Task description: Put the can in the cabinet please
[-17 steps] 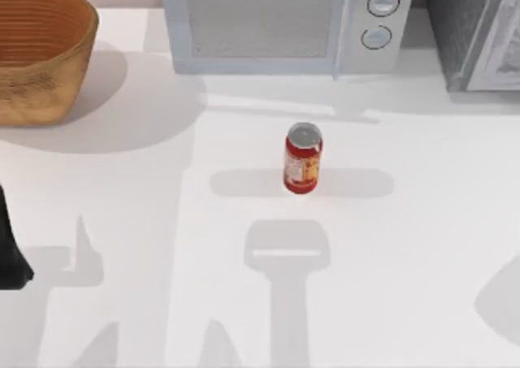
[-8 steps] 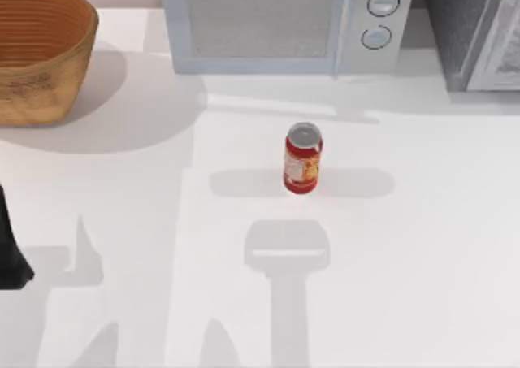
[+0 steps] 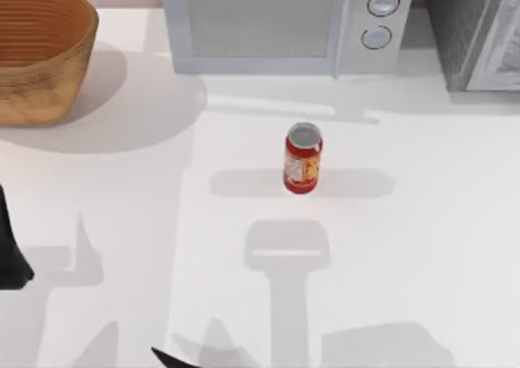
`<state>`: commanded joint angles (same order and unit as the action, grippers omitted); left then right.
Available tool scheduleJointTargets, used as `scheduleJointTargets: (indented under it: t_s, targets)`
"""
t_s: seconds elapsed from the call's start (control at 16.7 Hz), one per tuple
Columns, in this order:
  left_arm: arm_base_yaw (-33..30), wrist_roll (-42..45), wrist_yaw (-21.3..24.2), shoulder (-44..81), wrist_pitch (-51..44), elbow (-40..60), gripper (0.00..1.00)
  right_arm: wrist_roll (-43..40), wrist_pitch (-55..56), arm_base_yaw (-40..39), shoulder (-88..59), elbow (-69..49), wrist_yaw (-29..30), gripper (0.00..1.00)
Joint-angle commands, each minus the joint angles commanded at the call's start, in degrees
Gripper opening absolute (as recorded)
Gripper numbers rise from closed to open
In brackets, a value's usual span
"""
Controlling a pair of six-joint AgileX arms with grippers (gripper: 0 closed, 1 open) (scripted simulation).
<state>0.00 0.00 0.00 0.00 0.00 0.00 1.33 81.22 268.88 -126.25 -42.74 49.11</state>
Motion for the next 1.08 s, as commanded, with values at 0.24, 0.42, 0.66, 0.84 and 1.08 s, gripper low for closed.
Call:
scheduleJointTargets:
  t_s: [0.24,0.42,0.66,0.84,1.08]
  targets:
    - [0.00,0.00,0.00,0.00,0.00,0.00,1.00,-0.33,6.43,20.08,-8.90,-3.69,3.87,1.00]
    - [0.00,0.00,0.00,0.00,0.00,0.00,1.00,-0.56,9.76,30.51,-13.56,-5.58,5.92,1.00]
    - [0.00,0.00,0.00,0.00,0.00,0.00,1.00,-0.73,11.83,37.01,-16.50,-6.75,7.22,1.00]
    - [0.00,0.00,0.00,0.00,0.00,0.00,1.00,-0.73,11.84,37.02,-16.50,-6.75,7.22,1.00]
    - [0.00,0.00,0.00,0.00,0.00,0.00,1.00,-0.73,11.62,37.05,-16.39,-6.74,7.05,1.00]
